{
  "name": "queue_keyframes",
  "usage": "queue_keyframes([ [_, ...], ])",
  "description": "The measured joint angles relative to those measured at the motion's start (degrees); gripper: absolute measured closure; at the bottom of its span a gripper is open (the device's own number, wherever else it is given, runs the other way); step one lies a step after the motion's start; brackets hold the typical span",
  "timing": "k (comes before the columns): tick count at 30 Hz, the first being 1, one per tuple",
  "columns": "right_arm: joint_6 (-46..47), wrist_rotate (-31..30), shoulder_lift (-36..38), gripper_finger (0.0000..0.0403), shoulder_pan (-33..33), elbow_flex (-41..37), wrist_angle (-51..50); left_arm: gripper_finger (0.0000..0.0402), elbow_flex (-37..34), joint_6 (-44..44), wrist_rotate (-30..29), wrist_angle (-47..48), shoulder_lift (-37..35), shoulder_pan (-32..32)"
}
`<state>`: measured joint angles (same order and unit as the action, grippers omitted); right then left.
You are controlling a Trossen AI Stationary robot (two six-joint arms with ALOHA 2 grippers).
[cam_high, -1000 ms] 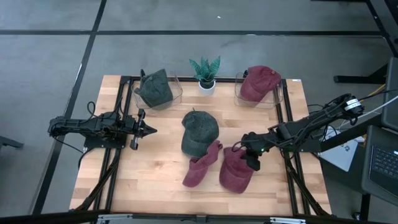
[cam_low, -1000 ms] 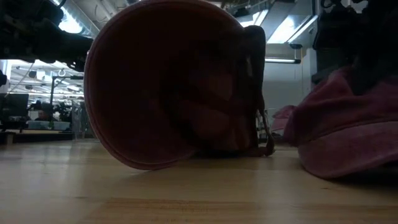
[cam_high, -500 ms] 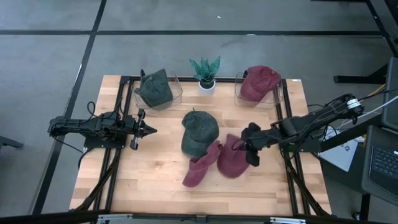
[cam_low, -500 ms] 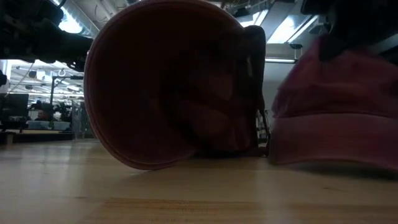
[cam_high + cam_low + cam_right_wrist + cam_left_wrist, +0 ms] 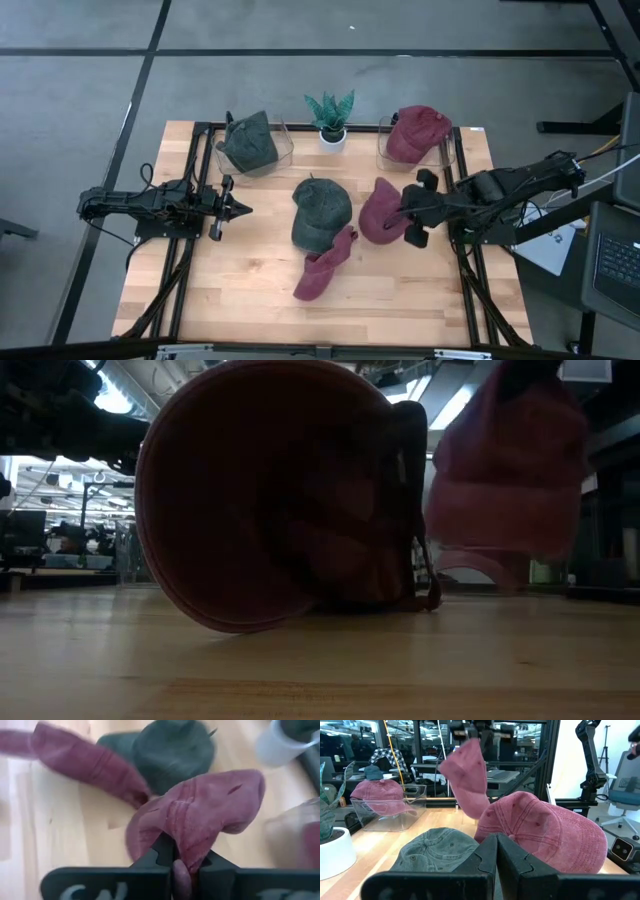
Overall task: Pick & Place hat
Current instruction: Put the right red cap into the right transparent bin
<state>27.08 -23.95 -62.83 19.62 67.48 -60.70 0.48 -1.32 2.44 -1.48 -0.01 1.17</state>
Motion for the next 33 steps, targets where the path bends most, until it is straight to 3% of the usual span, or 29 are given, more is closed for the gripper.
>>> queue_keyframes([
  [11,-10.3,-8.2,0.0,0.0392,-4.0,13.1,-6.6,0.0396,0.0,0.0,0.0,0.0,0.0,0.0],
  [22,-29.1,-13.1,0.0,0.0392,-16.9,22.8,-9.1,0.0396,0.0,0.0,0.0,0.0,0.0,0.0],
  [33,-41.7,-15.6,0.0,0.0392,-30.8,24.9,-9.1,0.0396,0.0,0.0,0.0,0.0,0.0,0.0],
])
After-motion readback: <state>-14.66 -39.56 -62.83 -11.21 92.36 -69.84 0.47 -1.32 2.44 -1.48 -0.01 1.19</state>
